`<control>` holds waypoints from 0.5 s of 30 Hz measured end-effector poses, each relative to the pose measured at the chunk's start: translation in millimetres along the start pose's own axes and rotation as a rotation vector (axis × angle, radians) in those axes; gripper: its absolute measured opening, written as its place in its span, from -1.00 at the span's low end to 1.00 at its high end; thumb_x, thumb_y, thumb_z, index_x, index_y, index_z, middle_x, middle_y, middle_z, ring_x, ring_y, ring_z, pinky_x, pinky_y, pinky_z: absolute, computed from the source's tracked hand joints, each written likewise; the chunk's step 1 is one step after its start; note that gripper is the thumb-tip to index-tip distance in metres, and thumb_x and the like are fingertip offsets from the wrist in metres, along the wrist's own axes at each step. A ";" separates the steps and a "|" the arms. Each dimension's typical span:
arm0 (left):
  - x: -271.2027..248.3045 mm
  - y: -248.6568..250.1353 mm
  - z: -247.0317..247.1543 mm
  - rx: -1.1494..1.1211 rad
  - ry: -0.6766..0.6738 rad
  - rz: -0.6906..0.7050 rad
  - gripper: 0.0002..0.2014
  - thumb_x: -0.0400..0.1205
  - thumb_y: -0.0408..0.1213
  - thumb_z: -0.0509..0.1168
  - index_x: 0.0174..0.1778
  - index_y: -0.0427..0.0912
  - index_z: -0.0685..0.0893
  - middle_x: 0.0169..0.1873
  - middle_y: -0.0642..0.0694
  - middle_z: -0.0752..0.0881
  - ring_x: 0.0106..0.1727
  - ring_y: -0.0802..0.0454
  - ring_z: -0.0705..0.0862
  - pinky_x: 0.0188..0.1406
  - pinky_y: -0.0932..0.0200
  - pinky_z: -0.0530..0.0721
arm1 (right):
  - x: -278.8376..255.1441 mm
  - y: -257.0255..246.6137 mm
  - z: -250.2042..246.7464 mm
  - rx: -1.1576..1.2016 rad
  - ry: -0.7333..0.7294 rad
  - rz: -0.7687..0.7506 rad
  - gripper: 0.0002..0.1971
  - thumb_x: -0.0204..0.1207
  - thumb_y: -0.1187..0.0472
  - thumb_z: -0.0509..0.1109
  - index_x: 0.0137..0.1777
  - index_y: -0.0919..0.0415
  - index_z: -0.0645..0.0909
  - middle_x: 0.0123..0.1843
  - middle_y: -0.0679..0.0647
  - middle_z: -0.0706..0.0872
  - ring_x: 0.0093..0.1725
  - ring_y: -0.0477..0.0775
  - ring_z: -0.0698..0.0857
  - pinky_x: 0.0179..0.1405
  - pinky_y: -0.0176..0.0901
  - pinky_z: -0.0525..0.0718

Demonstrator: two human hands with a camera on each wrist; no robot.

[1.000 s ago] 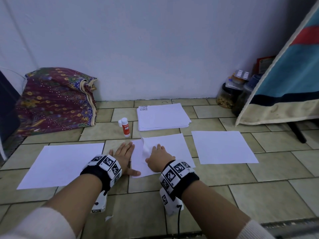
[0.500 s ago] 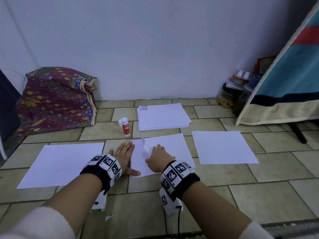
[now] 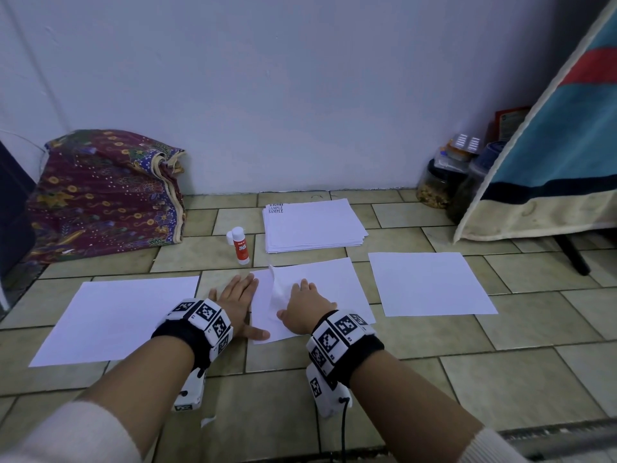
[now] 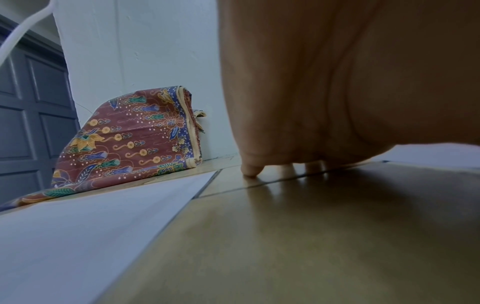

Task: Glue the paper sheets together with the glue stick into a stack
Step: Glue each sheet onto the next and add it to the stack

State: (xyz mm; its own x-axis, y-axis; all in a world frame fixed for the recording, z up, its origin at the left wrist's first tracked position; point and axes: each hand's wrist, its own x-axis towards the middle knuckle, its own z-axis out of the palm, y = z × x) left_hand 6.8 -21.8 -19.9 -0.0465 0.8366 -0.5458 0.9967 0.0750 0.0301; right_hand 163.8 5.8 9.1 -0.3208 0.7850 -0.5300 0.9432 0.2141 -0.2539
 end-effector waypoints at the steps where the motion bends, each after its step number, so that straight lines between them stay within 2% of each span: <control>1: -0.1 0.4 -0.2 -0.002 -0.001 0.000 0.13 0.53 0.30 0.29 0.67 -0.16 -0.36 0.66 -0.03 -0.37 0.68 -0.02 -0.35 0.62 -0.29 -0.14 | -0.6 -0.2 0.1 0.006 0.008 -0.005 -0.25 0.68 -0.06 0.16 0.70 0.21 -0.14 0.73 0.10 -0.15 0.70 0.11 -0.11 0.53 0.50 0.11; 4: -0.7 1.0 0.2 0.007 0.004 0.002 0.12 0.53 0.30 0.28 0.66 -0.17 -0.37 0.66 -0.03 -0.38 0.67 -0.02 -0.35 0.62 -0.28 -0.14 | -2.8 -1.2 0.6 0.018 0.017 -0.044 -0.25 0.67 -0.03 0.20 0.69 -0.05 -0.20 0.72 0.15 -0.14 0.70 0.18 -0.10 0.49 0.58 0.11; 6: -0.6 -0.2 1.4 0.012 0.008 0.004 0.12 0.54 0.31 0.26 0.66 -0.17 -0.38 0.65 -0.06 -0.40 0.67 -0.03 -0.36 0.62 -0.28 -0.15 | -4.3 -2.7 -0.2 -0.035 0.002 -0.059 -0.30 0.68 -0.02 0.19 0.68 -0.16 -0.15 0.72 0.20 -0.15 0.69 0.23 -0.12 0.47 0.61 0.11; 10: 1.0 -3.4 2.8 0.010 -0.006 0.004 0.16 0.53 0.34 0.24 0.62 -0.22 -0.45 0.60 -0.16 -0.51 0.66 -0.06 -0.40 0.61 -0.26 -0.19 | -4.5 -3.7 -1.3 -0.087 -0.029 -0.065 -0.35 0.67 -0.04 0.19 0.67 -0.20 -0.06 0.71 0.22 -0.18 0.69 0.25 -0.16 0.45 0.63 0.11; 15: -2.0 -0.4 1.4 -0.023 -0.016 -0.003 0.18 0.54 0.30 0.27 0.62 -0.27 -0.46 0.60 -0.16 -0.50 0.65 -0.05 -0.42 0.62 -0.26 -0.19 | -5.3 -1.8 -2.7 -0.092 -0.035 -0.093 -0.26 0.59 -0.13 0.30 0.67 -0.16 -0.02 0.70 0.25 -0.19 0.68 0.30 -0.17 0.43 0.67 0.11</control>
State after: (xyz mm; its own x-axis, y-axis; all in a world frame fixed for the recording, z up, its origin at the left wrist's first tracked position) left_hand 6.6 -24.3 -19.9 -0.0482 0.8279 -0.5589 0.9948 0.0898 0.0472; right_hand 164.1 2.8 14.6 -0.4088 0.7388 -0.5358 0.9125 0.3387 -0.2293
